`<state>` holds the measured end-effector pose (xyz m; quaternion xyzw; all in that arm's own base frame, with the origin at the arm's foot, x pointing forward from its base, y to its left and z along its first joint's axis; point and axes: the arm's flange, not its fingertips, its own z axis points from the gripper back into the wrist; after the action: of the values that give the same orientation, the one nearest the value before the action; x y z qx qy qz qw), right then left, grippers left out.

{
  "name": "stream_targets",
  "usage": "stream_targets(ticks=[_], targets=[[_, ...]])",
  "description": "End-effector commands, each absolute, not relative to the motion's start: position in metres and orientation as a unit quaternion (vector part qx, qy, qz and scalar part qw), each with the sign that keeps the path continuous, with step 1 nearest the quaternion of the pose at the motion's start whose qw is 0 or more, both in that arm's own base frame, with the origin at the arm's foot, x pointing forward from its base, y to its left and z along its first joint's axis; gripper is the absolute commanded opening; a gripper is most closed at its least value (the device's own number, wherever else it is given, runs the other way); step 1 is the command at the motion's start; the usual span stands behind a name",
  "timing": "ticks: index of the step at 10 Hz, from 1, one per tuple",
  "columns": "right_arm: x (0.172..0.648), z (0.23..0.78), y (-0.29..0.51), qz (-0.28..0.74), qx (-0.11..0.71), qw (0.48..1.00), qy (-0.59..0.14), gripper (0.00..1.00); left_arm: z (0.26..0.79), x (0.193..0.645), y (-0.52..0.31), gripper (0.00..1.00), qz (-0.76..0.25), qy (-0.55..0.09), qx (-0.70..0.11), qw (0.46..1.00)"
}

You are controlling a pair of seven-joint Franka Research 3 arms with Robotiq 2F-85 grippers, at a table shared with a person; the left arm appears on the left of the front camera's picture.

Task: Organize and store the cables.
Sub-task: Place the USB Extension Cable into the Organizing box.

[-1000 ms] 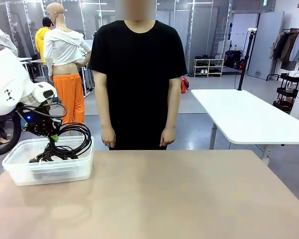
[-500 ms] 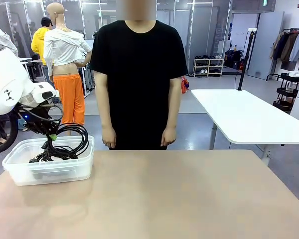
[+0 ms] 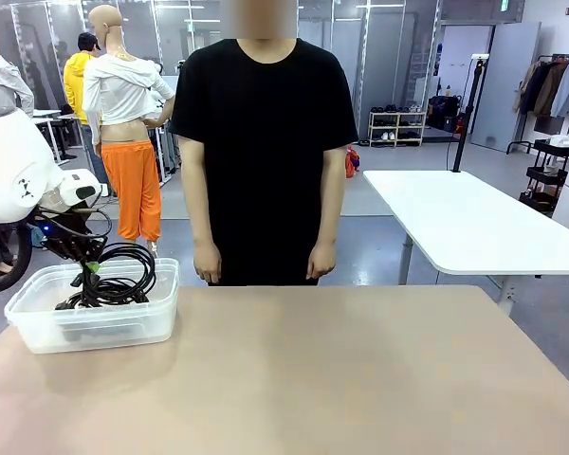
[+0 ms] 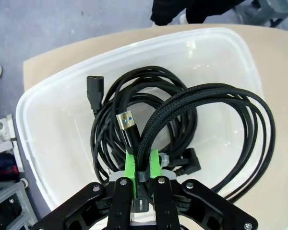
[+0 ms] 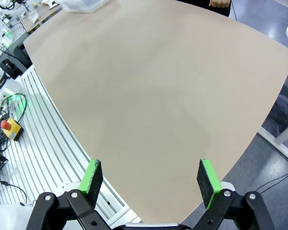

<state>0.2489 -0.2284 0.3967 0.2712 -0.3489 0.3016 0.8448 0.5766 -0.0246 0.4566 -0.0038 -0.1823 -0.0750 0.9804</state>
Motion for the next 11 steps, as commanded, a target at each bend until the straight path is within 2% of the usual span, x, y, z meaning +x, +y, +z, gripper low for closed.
stream_targets(ticks=[1, 5, 6, 7, 8, 9, 10, 11], targets=[[0.249, 0.397, -0.23, 0.306, 0.271, 0.839, -0.359, 1.0, 0.452, 0.589, -0.02, 0.13, -0.061, -0.168, 0.01, 0.984], [0.249, 0.397, -0.23, 0.306, 0.271, 0.839, -0.359, 1.0, 0.426, 0.603, -0.014, 0.13, -0.046, -0.131, 0.022, 0.99], [0.249, 0.397, -0.23, 0.306, 0.271, 0.839, -0.359, 1.0, 0.424, 0.602, -0.013, 0.3, -0.039, -0.13, 0.025, 0.99], [0.249, 0.397, -0.23, 0.306, 0.271, 0.839, -0.359, 1.0, 0.426, 0.601, -0.014, 0.32, -0.04, -0.141, 0.033, 0.989], [0.249, 0.397, -0.23, 0.306, 0.271, 0.839, -0.359, 1.0, 0.428, 0.599, -0.013, 0.49, -0.038, -0.141, 0.033, 0.989], [0.249, 0.397, -0.23, 0.306, 0.271, 0.839, -0.359, 1.0, 0.429, 0.599, -0.012, 0.5, -0.038, -0.141, 0.032, 0.989], [0.249, 0.397, -0.23, 0.306, 0.271, 0.839, -0.359, 1.0, 0.429, 0.598, -0.012, 0.67, -0.038, -0.14, 0.033, 0.989], [0.249, 0.397, -0.23, 0.306, 0.271, 0.839, -0.359, 1.0, 0.431, 0.597, -0.011, 0.68, -0.038, -0.145, 0.03, 0.988]])
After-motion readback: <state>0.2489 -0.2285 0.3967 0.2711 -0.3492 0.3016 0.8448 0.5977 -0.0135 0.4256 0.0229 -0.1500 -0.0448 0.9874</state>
